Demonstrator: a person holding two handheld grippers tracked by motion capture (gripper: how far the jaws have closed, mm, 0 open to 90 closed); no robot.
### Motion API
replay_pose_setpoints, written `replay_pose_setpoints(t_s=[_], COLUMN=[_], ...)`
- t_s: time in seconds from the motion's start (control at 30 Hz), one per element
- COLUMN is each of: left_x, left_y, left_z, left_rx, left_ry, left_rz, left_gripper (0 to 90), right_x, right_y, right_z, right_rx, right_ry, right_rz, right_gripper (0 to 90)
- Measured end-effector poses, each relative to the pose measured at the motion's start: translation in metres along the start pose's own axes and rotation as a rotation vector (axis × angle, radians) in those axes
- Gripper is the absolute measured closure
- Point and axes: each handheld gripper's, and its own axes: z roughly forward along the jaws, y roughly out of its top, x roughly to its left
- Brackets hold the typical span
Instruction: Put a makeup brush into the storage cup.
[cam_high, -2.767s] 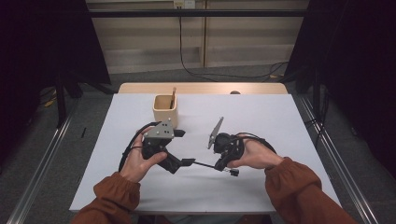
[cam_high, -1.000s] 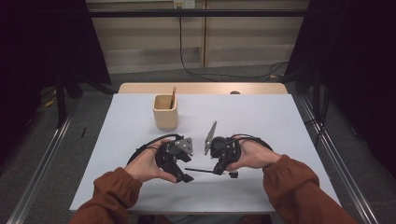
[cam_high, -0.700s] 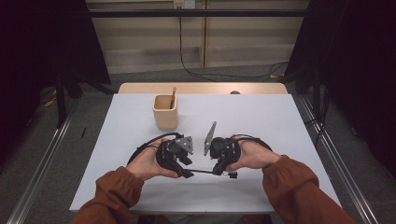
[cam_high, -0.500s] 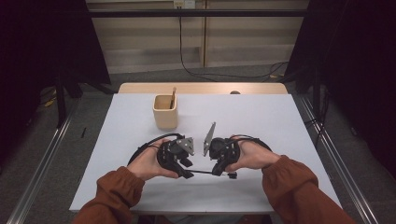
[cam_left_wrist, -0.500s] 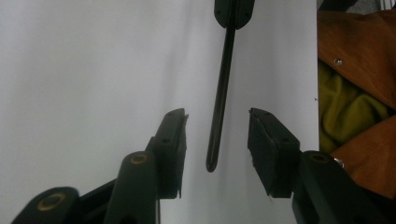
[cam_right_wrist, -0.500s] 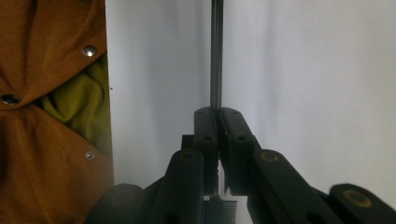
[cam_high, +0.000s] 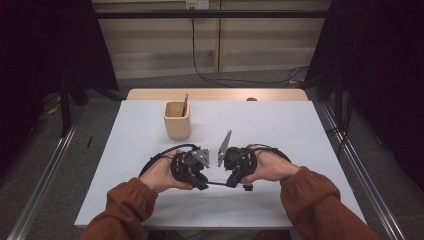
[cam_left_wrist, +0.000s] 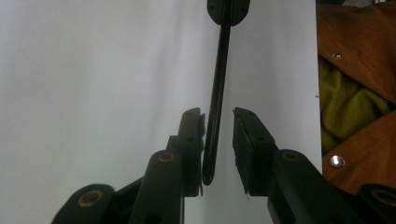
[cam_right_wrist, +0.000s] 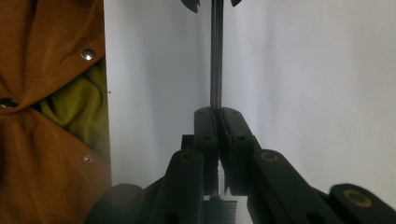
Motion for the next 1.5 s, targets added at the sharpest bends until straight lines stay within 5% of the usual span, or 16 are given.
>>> replay_pose_setpoints(t_s=[0.57, 0.87, 1.1, 1.5], left_x=[0.0, 0.0, 0.001, 0.001], left_y=[0.0, 0.0, -0.001, -0.002], left_z=[0.004, 0.003, 0.0, -0.001], left_rx=[0.025, 0.017, 0.008, 0.0], left_ry=[-0.022, -0.041, -0.046, -0.047], left_rz=[-0.004, -0.009, -0.014, -0.02], left_gripper=[84.7, 85.5, 85.5, 85.5], right_x=[0.001, -0.004, -0.004, -0.007], right_y=[-0.001, -0.005, -0.007, -0.013], right_z=[-0.001, -0.002, -0.001, -0.003], right_rx=[-0.019, -0.05, -0.081, -0.154], right_ry=[0.0, 0.023, 0.039, -0.006], right_rz=[-0.014, 0.029, 0.043, 0.079], right_gripper=[85.1, 80.9, 66.5, 33.3])
